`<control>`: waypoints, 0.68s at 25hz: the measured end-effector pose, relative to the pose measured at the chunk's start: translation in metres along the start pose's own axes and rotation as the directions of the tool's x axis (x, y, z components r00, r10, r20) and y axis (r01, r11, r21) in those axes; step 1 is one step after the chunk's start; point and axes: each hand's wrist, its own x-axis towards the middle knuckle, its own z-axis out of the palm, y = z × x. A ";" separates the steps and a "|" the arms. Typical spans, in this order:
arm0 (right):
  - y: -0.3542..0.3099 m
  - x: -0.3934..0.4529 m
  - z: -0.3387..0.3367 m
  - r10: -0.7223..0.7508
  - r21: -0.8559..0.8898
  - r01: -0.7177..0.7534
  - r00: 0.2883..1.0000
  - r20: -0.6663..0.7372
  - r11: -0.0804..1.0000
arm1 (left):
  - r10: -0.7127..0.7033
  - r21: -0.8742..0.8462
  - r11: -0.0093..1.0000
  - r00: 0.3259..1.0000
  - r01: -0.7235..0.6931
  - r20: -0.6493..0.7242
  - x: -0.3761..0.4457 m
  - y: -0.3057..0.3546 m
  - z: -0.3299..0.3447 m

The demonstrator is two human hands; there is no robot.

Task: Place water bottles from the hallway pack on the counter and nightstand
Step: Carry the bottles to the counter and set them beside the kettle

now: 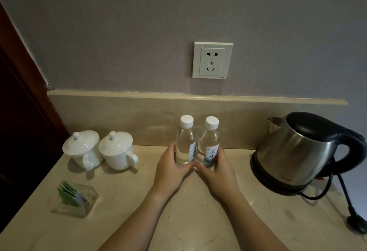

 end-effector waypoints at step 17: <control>0.010 0.020 0.007 0.022 -0.016 -0.024 0.989 -0.146 1.000 | 0.006 -0.027 1.000 1.000 -0.007 -0.027 0.017 -0.015 0.003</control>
